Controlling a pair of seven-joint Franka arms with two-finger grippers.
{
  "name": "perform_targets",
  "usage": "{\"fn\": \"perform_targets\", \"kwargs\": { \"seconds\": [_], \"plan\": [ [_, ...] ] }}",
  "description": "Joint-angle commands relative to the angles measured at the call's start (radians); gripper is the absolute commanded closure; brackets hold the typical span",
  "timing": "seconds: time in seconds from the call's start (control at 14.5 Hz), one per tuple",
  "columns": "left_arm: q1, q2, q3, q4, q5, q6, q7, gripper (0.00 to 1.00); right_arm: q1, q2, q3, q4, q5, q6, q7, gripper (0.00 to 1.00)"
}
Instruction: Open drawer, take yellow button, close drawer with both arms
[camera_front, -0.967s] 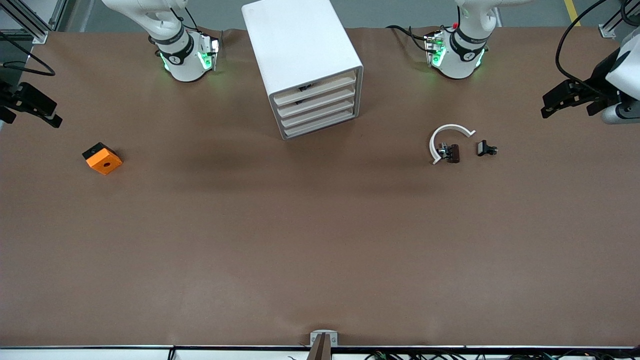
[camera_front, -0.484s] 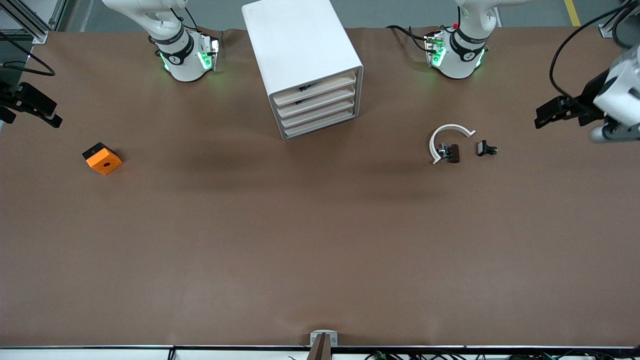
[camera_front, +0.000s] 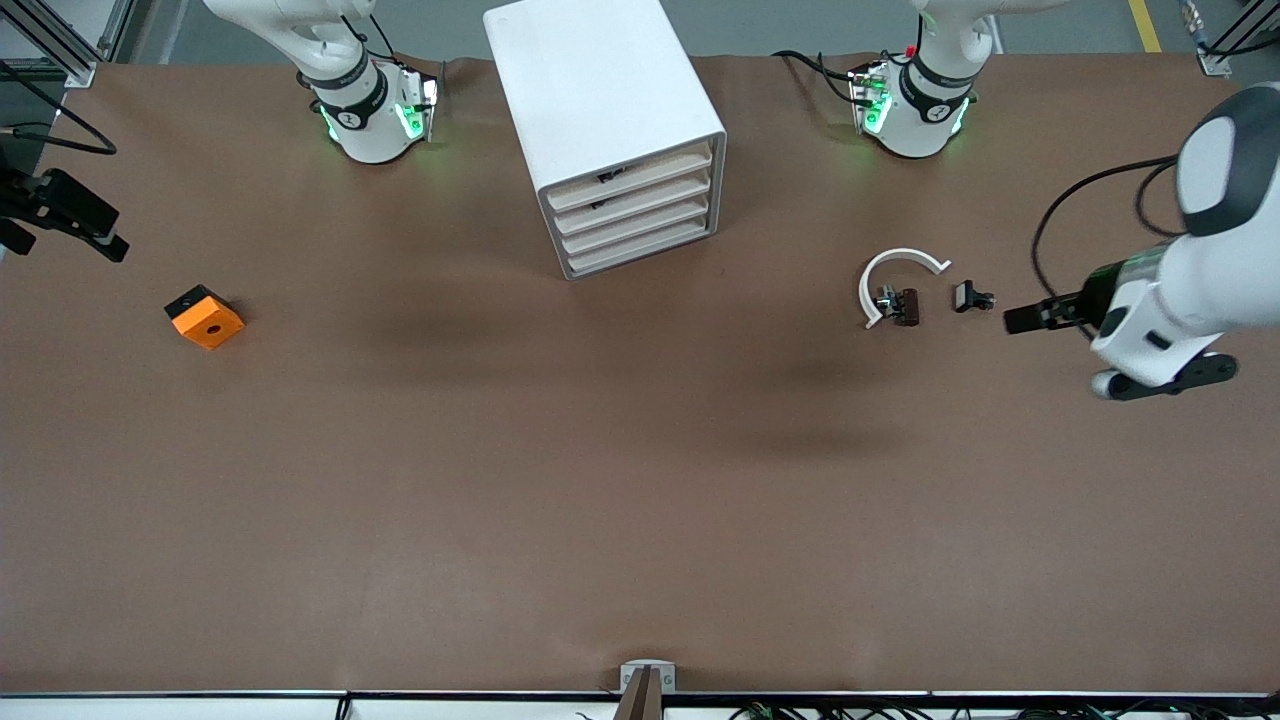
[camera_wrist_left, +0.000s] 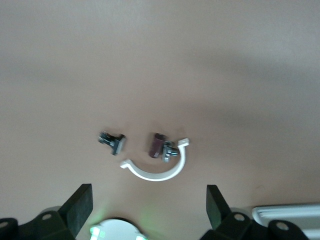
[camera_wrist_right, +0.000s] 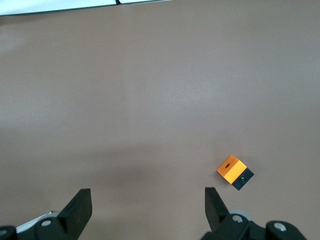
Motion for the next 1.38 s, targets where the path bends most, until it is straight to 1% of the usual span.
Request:
{"fn": "perform_targets", "kwargs": {
  "seconds": [0.0, 0.21, 0.28, 0.41, 0.55, 0.69, 0.83, 0.97, 1.04, 1.17, 1.31],
  "plan": [
    [-0.053, 0.063, 0.0, 0.037, -0.045, -0.024, -0.228, 0.0, 0.048, 0.031, -0.002, 0.021, 0.0, 0.003, 0.008, 0.0],
    [-0.071, 0.125, 0.0, 0.051, -0.145, -0.024, -0.408, 0.0, 0.109, 0.074, -0.002, 0.025, -0.008, 0.008, 0.017, 0.0],
    [-0.089, 0.156, 0.0, 0.071, -0.162, -0.024, -0.477, 0.0, 0.125, 0.088, -0.002, 0.031, -0.008, 0.014, 0.038, 0.0],
    [-0.135, 0.196, 0.0, 0.081, -0.17, -0.022, -0.647, 0.0, 0.161, 0.117, -0.002, 0.047, -0.008, 0.022, 0.098, 0.0],
    [-0.178, 0.247, 0.0, 0.104, -0.178, -0.022, -0.833, 0.0, 0.203, 0.138, -0.002, 0.05, -0.014, 0.031, 0.222, 0.0],
    [-0.223, 0.291, 0.001, 0.126, -0.205, -0.022, -1.017, 0.0, 0.227, 0.148, -0.001, 0.047, -0.007, 0.061, 0.282, 0.0],
    [-0.232, 0.323, 0.001, 0.128, -0.283, -0.022, -1.212, 0.0, 0.255, 0.166, -0.001, 0.047, -0.007, 0.051, 0.364, 0.0],
    [-0.24, 0.345, 0.0, 0.128, -0.345, -0.022, -1.359, 0.0, 0.329, 0.166, -0.001, 0.045, -0.01, 0.025, 0.533, 0.0],
    [-0.24, 0.353, 0.0, 0.126, -0.374, -0.022, -1.408, 0.0, 0.368, 0.165, -0.002, 0.047, -0.008, 0.02, 0.631, 0.0],
    [-0.241, 0.373, 0.0, 0.12, -0.461, -0.025, -1.433, 0.0, 0.444, 0.165, -0.002, 0.048, -0.007, 0.02, 0.818, 0.0],
    [-0.249, 0.411, 0.001, 0.121, -0.521, -0.082, -1.436, 0.0, 0.484, 0.165, -0.001, 0.048, 0.004, 0.017, 0.953, 0.0]
  ]
}}
